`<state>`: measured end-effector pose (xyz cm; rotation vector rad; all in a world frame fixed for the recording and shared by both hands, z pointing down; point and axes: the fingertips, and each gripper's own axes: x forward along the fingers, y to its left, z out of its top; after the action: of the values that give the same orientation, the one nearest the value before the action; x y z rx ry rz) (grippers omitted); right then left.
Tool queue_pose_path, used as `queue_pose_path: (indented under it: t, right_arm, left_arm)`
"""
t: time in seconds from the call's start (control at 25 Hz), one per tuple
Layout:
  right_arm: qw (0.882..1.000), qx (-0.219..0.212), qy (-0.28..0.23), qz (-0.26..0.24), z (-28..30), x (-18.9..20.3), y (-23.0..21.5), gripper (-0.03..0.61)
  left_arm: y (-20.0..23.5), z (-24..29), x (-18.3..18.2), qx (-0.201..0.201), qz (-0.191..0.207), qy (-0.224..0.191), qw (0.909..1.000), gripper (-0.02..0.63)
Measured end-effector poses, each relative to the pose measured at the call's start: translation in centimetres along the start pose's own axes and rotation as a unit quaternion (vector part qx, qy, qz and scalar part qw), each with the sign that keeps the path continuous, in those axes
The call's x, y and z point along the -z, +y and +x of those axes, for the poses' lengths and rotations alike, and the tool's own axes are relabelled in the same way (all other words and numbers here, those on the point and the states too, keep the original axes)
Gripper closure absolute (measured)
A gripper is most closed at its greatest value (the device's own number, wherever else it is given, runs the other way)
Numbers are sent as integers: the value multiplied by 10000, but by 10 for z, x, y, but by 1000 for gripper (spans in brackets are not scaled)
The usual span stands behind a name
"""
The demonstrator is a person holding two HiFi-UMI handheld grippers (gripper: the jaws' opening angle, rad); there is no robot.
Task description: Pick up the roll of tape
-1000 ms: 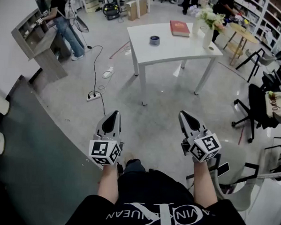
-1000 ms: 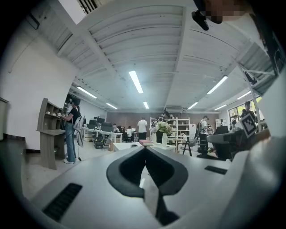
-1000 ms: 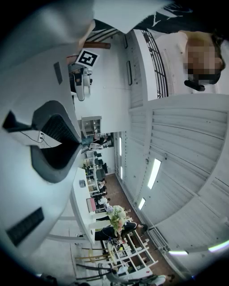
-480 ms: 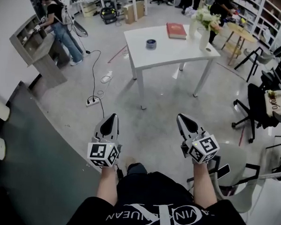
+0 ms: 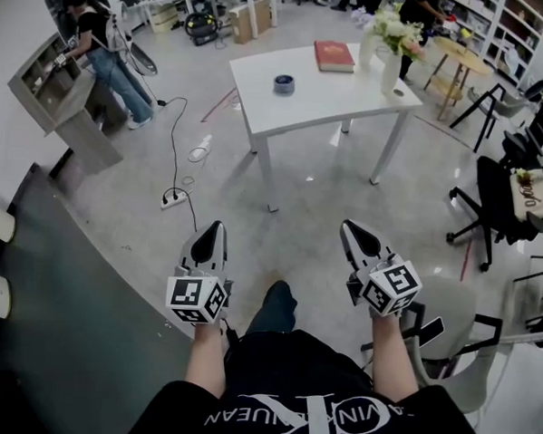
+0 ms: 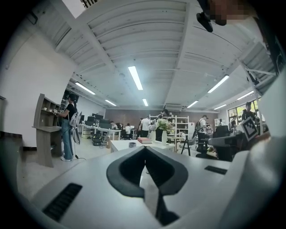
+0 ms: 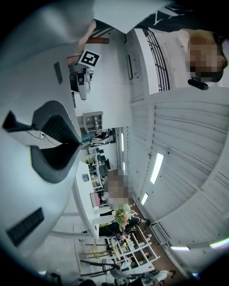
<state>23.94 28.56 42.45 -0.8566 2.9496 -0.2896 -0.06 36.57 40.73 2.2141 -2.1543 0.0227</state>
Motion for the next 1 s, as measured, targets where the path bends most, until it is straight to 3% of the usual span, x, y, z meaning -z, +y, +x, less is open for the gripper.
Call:
queue_pose_path:
  t: [0.48,1.0]
  right_arm:
    - [9990,313,157,265,81,-4,-82,458]
    - [9966,651,226,444,210,-21,-168,454]
  left_arm:
    - [32,119,10,362,-125,233,9990,611]
    - [93,286,-6,835,-153,357,9957,611]
